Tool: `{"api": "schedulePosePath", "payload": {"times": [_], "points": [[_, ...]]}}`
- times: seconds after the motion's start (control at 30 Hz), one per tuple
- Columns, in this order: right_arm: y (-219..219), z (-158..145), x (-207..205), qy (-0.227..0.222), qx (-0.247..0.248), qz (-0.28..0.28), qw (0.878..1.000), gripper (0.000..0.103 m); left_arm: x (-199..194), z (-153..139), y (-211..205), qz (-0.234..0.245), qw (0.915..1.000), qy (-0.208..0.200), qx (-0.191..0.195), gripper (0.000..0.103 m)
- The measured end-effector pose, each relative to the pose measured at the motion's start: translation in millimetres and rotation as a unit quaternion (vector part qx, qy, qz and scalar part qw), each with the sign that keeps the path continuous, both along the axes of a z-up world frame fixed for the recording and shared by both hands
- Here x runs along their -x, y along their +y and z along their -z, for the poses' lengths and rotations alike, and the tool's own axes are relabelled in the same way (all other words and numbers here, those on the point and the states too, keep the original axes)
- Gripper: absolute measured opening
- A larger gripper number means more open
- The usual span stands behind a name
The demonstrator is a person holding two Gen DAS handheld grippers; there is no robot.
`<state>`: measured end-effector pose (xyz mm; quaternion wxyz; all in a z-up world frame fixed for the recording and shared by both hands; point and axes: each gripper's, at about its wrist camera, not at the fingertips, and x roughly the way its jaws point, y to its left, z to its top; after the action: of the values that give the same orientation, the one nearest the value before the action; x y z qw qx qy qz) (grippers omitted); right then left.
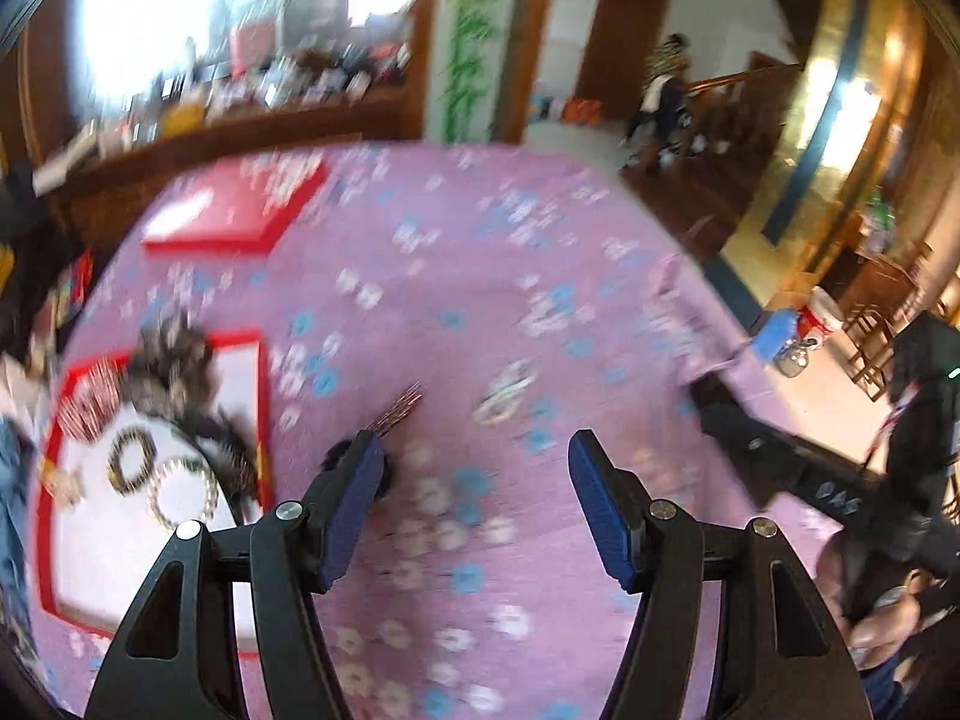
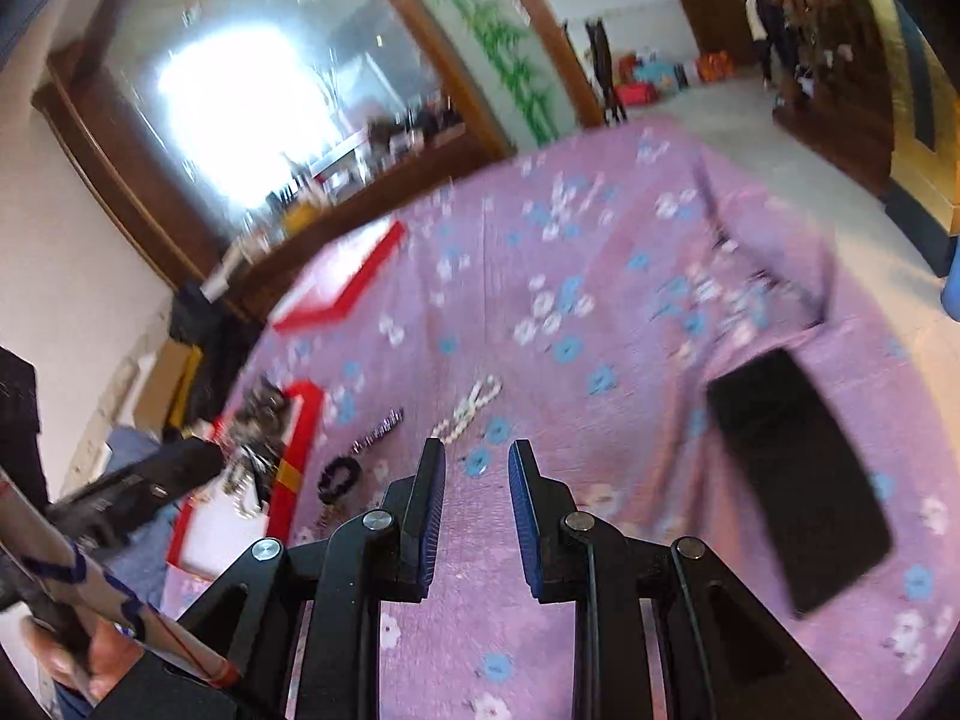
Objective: Organize jewelry
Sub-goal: 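Grasp the jade bead bracelet with the right gripper while the left grasps the purple leaf clip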
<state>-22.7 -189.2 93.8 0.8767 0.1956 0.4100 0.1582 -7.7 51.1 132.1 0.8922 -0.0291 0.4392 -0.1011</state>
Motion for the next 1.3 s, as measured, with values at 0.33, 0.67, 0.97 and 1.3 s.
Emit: {"api": "schedulePosePath", "payload": {"times": [0.33, 0.67, 0.97, 1.3], "points": [[72.3, 53.0, -96.9, 0.109, 0.056, -0.015, 0.992, 0.023, -75.7, 80.1, 27.9, -0.017, 0.9975, 0.068, 0.000, 0.063], [84.1, 72.1, -124.2, 0.127, 0.107, 0.002, 0.986, 0.023, -104.0, 108.9, 10.9, -0.005, 0.9969, 0.072, -0.031, 0.043], [72.2, 66.1, -127.2, 0.117, 0.080, 0.010, 0.990, 0.023, -108.1, 118.3, 12.1, -0.033, 0.9972, 0.039, -0.055, 0.015], [94.4, 75.6, -131.0, 0.104, 0.119, -0.004, 0.987, 0.022, -99.4, 90.0, 42.3, -0.069, 0.9974, -0.019, 0.011, 0.015]]}}
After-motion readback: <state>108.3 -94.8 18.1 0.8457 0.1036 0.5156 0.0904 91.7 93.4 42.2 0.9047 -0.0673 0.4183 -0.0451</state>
